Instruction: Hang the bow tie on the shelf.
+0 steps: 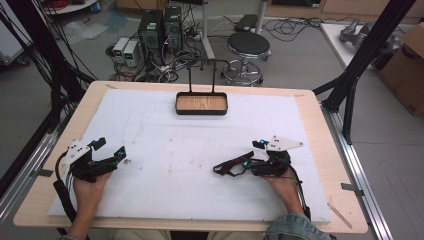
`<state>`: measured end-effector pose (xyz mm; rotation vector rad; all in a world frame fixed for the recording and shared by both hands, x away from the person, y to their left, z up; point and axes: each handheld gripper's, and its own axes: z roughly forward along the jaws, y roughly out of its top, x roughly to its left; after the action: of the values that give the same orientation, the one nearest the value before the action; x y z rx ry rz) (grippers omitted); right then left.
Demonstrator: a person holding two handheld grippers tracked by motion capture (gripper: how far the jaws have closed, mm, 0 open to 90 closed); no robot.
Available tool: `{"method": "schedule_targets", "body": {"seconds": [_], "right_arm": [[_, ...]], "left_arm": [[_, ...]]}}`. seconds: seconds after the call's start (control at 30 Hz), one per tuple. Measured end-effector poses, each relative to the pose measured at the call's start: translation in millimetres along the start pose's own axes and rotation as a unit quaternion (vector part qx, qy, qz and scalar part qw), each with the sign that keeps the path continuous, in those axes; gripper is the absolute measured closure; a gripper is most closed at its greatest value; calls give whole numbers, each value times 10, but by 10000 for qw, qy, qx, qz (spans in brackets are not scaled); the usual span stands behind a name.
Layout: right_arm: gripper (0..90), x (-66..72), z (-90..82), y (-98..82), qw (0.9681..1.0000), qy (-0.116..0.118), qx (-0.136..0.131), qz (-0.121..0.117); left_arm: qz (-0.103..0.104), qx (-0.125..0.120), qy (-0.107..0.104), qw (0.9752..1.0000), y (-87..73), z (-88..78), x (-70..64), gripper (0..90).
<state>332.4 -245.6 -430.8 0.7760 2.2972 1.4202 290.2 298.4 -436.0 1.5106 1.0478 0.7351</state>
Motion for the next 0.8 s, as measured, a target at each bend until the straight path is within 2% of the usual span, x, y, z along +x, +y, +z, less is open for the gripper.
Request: {"method": "schedule_targets", "body": {"seconds": [0.07, 0.23, 0.47, 0.63, 0.8], "right_arm": [[218, 8, 45, -3, 9999, 94, 115, -23], [244, 58, 143, -15, 9979, 187, 530, -327], [344, 34, 144, -30, 9968, 108, 677, -419], [373, 53, 201, -63, 9928, 65, 1036, -593], [481, 59, 186, -51, 9920, 58, 1059, -685]], "left_arm": [[2, 8, 8, 10000, 0, -2, 1, 160], [-20, 9, 5, 10000, -2, 0, 2, 160], [-26, 9, 8, 10000, -2, -2, 5, 163], [-30, 25, 12, 10000, -3, -3, 9, 163], [-45, 18, 15, 10000, -5, 0, 9, 163]]}}
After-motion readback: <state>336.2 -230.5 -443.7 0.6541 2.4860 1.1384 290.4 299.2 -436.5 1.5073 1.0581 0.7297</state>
